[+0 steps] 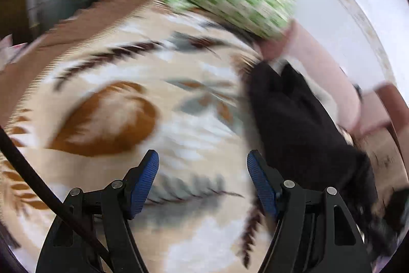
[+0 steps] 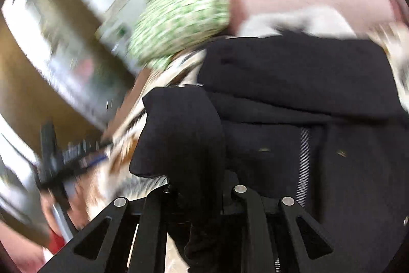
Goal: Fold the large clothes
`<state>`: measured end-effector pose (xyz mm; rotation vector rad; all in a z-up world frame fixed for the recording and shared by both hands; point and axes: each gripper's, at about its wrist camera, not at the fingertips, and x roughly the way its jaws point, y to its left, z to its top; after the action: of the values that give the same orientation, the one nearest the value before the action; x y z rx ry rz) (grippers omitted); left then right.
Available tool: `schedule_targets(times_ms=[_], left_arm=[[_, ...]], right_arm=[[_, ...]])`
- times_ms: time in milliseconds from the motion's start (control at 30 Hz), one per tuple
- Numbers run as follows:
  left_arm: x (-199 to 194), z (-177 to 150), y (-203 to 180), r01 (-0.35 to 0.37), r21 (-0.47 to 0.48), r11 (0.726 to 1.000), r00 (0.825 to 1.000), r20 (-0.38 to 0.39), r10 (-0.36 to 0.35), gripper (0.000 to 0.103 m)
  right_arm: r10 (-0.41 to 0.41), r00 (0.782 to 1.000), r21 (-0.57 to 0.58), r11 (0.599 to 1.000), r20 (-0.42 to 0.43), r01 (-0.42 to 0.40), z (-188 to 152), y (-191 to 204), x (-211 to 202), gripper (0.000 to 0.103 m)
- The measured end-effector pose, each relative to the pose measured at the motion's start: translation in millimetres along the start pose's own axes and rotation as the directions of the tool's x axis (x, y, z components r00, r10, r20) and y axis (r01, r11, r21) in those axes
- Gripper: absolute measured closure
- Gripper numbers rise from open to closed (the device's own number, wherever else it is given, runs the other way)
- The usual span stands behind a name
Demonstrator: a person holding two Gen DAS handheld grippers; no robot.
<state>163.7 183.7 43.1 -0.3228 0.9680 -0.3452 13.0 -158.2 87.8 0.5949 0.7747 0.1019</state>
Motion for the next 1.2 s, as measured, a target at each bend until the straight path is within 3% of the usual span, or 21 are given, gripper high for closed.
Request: schedule_targets(times_ms=[67,133,167,200,367,467,633,767,867,1033,1100,1200], left_arm=[[5.5,-9.6,-20.5,0.074,0.057,0.996,0.997,-0.025,-0.073,0.032],[9.1,-20.6,-36.4,0.196,0.092,0.976,0.980,-0.067,-0.190,0.031],[12.1,-27.8,-47.0,0.269,0.111,0.957,0.961,-0.100,-0.259,0.031],[13.4,-32.6,-54.7,0.296,0.130,0.946,0.952,-0.117,-0.282,0.031],[9.6,-53.9,-91.4,0.264,0.303,0.916,0.964,-0.115,-0.240,0.030],[9.8,-53.0,-87.6,0.289,0.273,0.917,0.957,-0.118,-0.267,0.030],[0.5,-42.0,-67.6,0.367,0.197,0.909,0.930,-0.083,-0.357,0.024],[-4.4,-39.1,-66.9,0.425,0.176,0.888,0.905,-0.086,-0.417,0.020],[-0.8,-39.9,-66.3,0.419,0.169,0.892,0.908,-0.095,-0.408,0.020],[16.1,-41.7,-60.5,0.377,0.136,0.916,0.924,-0.133,-0.360,0.020],[17.5,-42.0,-58.4,0.346,0.142,0.928,0.936,-0.127,-0.329,0.020],[13.6,-38.0,-50.1,0.316,0.131,0.940,0.948,-0.092,-0.306,0.020]], right_arm=[[0.030,0.999,0.046,0.999,-0.014,-0.030,0.4,-14.7,-1.8,0.089],[0.064,0.998,0.068,0.996,-0.021,-0.062,1.0,-19.0,-1.3,0.089],[0.081,0.996,0.074,0.994,-0.023,-0.079,0.9,-18.5,-0.6,0.089],[0.098,0.995,0.076,0.993,-0.027,-0.096,1.3,-17.1,-0.4,0.089],[0.138,0.987,0.041,0.990,-0.082,-0.135,1.1,12.8,10.2,0.085],[0.105,0.990,-0.004,0.994,-0.098,-0.106,-0.4,22.8,10.2,0.078],[0.100,0.990,-0.048,0.993,-0.096,-0.105,-10.2,31.8,-4.4,0.042],[0.085,0.994,-0.096,0.991,-0.066,-0.091,-17.9,35.5,-31.9,0.035],[0.033,0.999,-0.088,0.995,-0.030,-0.036,-21.6,18.8,-54.3,0.030],[-0.157,0.987,-0.037,0.987,0.018,0.158,-36.5,-35.4,-94.5,0.024],[-0.281,0.959,0.025,0.960,0.040,0.280,-46.6,-69.7,-114.4,0.022],[-0.391,0.920,0.156,0.911,0.028,0.383,-64.2,-123.6,-138.0,0.016]])
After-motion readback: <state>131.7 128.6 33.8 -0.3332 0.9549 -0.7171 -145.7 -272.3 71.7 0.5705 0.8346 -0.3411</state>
